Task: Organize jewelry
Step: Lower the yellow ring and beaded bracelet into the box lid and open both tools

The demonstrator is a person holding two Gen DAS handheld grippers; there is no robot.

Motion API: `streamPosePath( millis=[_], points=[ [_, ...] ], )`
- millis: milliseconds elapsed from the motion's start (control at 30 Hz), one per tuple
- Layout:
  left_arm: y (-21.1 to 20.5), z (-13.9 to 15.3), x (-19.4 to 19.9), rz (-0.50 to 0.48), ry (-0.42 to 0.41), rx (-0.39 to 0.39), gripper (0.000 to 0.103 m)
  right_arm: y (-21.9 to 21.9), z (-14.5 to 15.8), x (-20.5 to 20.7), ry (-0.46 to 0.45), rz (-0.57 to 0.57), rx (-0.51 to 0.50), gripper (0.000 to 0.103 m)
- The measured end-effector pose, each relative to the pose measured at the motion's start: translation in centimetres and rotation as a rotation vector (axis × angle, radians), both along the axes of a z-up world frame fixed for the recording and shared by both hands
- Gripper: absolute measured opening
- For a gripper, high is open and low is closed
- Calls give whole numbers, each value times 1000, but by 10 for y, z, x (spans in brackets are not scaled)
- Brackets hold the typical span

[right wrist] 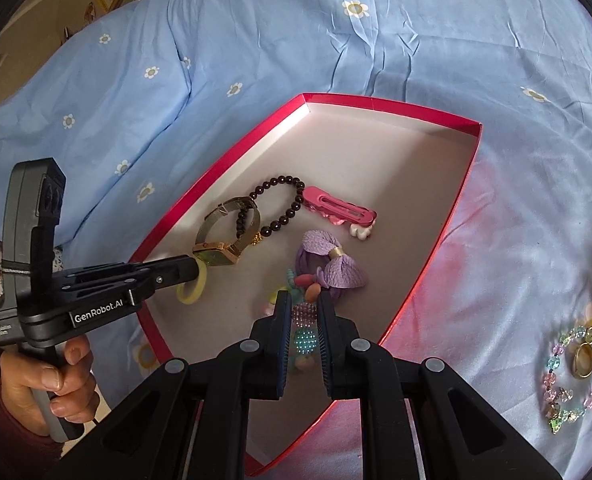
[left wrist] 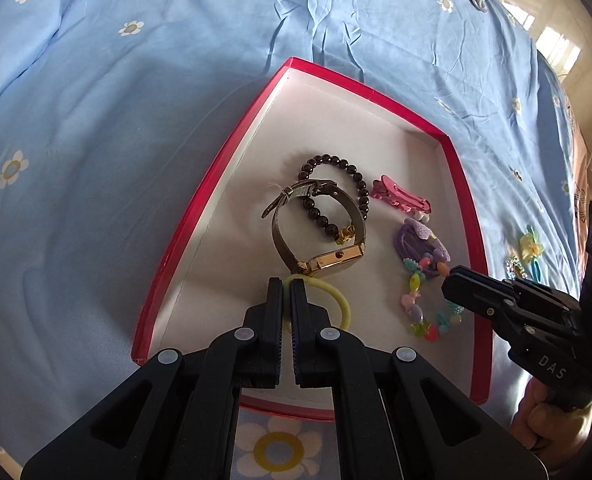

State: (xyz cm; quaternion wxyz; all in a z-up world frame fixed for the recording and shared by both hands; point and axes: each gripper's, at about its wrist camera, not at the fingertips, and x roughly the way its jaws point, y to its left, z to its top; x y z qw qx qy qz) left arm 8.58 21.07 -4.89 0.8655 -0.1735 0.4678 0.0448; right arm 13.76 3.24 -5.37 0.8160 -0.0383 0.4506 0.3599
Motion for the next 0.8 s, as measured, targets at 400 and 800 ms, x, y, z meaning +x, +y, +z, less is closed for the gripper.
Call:
streamPosePath(
  millis=[400,800],
  points=[
    [-4,3,0,1,1,3,18,-2,-2,2,19,-11,12,17],
    [-14,21,-8,5,-36,-16,36,-27,22,-9,2,-55,101,35]
  ],
)
